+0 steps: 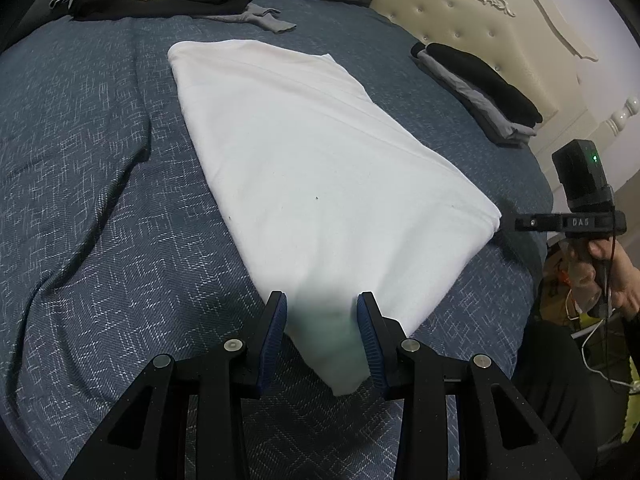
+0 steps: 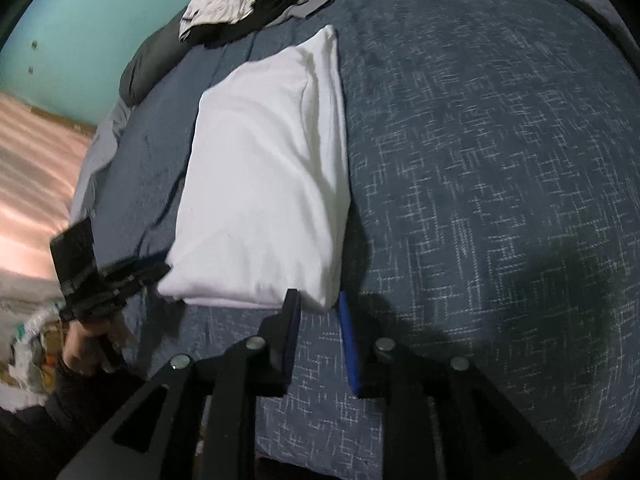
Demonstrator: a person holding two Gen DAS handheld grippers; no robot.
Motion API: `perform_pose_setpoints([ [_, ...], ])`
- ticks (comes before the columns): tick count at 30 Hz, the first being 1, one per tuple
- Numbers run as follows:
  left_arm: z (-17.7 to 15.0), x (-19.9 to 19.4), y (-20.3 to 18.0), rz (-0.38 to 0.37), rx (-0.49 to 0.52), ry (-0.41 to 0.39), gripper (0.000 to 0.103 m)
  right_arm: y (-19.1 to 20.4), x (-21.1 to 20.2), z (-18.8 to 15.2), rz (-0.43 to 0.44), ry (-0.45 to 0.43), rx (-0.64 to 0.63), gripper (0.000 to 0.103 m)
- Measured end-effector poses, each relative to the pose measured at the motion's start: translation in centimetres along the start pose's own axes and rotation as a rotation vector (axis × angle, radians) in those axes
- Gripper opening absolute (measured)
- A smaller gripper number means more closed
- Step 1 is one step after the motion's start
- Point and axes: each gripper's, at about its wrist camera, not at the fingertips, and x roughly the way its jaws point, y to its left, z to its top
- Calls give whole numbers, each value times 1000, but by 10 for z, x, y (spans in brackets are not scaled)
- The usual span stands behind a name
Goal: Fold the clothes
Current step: 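Open the right tool and withdraw it from the folded shirt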
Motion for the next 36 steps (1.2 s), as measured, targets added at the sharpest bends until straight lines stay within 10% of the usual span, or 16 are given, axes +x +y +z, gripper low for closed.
perform_pose_setpoints([
  [16,-3,0,3,-12,-9,2,40,-24,-17,6,-98,-37,14,0],
  [22,-1,-8,8,-30,-42,-15,40,-5,-21,53,-93,-100,-9,2],
  [27,-2,-14,21,-30,-90,-44,40,24,2,112,-80,-128,-56,28],
  [36,1,-16,34,-28,-113,-57,40,48,54,201,-108,-129,-110,28],
])
